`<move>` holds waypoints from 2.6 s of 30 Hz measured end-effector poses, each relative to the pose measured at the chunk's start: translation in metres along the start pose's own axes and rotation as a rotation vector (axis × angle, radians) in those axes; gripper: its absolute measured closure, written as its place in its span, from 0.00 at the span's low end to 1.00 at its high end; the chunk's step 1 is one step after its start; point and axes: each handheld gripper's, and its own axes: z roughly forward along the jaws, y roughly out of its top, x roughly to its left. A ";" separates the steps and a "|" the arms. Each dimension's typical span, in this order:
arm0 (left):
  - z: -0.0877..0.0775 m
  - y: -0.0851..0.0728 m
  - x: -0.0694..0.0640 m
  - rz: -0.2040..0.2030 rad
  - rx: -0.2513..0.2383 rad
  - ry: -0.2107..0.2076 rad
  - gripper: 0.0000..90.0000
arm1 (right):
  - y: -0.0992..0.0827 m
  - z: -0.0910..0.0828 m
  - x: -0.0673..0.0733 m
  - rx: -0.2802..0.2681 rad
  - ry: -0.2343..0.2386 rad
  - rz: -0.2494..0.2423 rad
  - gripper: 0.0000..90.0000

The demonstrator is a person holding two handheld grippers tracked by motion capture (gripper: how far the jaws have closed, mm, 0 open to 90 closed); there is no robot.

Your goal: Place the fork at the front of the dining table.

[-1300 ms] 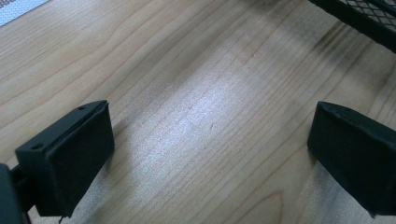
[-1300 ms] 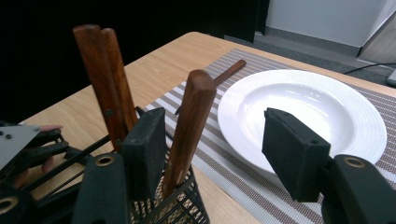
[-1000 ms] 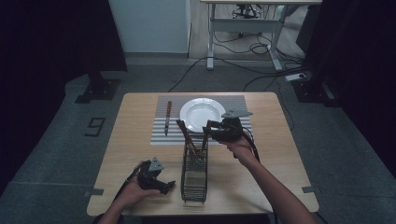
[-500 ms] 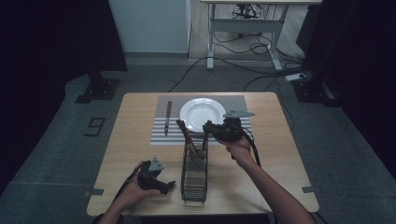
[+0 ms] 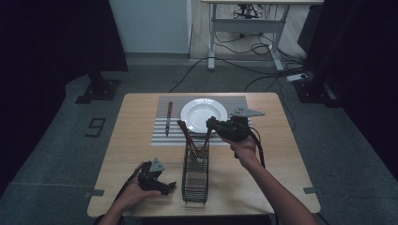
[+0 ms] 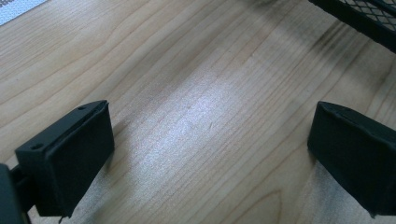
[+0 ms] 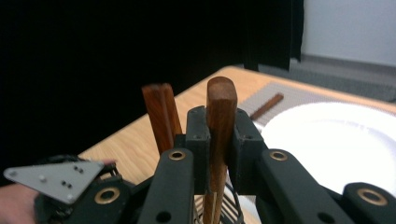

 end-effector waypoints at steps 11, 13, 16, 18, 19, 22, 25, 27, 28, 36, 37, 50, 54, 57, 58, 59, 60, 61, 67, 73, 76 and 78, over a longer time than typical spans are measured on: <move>0.000 0.000 0.000 0.000 -0.001 0.001 0.00 | 0.029 -0.042 0.012 -0.167 0.006 -0.022 0.90; 0.000 0.000 0.000 0.000 -0.001 0.000 0.00 | 0.032 -0.046 0.013 -0.178 0.008 -0.025 0.90; 0.000 0.000 0.000 0.000 -0.001 0.000 0.00 | 0.039 -0.060 0.016 -0.213 0.016 -0.035 0.90; 0.000 0.000 0.000 0.000 -0.001 0.001 0.00 | 0.042 -0.066 0.017 -0.229 0.013 -0.042 0.90; 0.000 0.000 0.000 0.000 -0.001 0.001 0.00 | 0.043 -0.069 0.018 -0.238 0.013 -0.042 0.90; 0.000 0.000 0.000 0.000 -0.001 0.000 0.00 | 0.046 -0.076 0.018 -0.248 0.004 -0.048 0.90; 0.000 0.000 0.000 0.000 -0.001 0.000 0.00 | 0.048 -0.081 0.016 -0.255 -0.016 -0.058 0.90; 0.000 0.000 0.000 0.000 -0.001 0.000 0.00 | 0.048 -0.084 0.014 -0.252 -0.034 -0.060 0.90; 0.000 0.000 0.000 0.000 -0.001 0.001 0.00 | 0.048 -0.084 0.012 -0.255 -0.042 -0.060 0.90; 0.000 0.000 0.000 0.000 -0.001 0.000 0.00 | 0.042 -0.083 -0.001 -0.217 -0.092 -0.062 0.90; 0.000 0.000 0.000 0.001 -0.001 0.000 0.00 | 0.041 -0.082 -0.003 -0.208 -0.102 -0.061 0.90; 0.000 0.000 0.000 0.002 0.000 -0.002 0.00 | 0.021 -0.071 -0.038 -0.120 -0.217 -0.023 0.90; 0.000 0.000 0.000 0.002 0.001 -0.002 0.00 | 0.016 -0.068 -0.045 -0.089 -0.270 -0.038 0.90; 0.000 0.000 0.000 0.002 0.001 -0.003 0.00 | 0.013 -0.067 -0.050 -0.076 -0.286 -0.033 0.90; 0.000 0.000 0.000 0.003 0.001 -0.002 0.00 | 0.012 -0.067 -0.052 -0.071 -0.291 -0.028 0.90; 0.000 0.000 0.000 0.003 0.001 -0.003 0.00 | 0.011 -0.066 -0.054 -0.065 -0.296 -0.026 0.90; 0.000 0.000 0.000 0.003 0.001 -0.003 0.00 | 0.011 -0.066 -0.055 -0.066 -0.301 -0.025 0.90; 0.000 0.000 0.000 0.003 0.001 -0.003 0.00 | 0.011 -0.066 -0.055 -0.066 -0.301 -0.025 0.90; 0.000 0.000 0.000 0.003 0.001 -0.004 0.00 | 0.007 -0.064 -0.063 -0.048 -0.335 -0.025 0.90; 0.000 0.000 0.000 0.002 0.001 -0.004 0.00 | 0.001 -0.061 -0.074 -0.026 -0.374 -0.020 0.90; 0.000 0.000 0.000 0.002 0.001 -0.004 0.00 | -0.002 -0.056 -0.079 -0.014 -0.390 -0.017 0.90; 0.000 0.000 0.000 0.002 0.001 -0.004 0.00 | -0.003 -0.053 -0.083 -0.007 -0.400 -0.016 0.90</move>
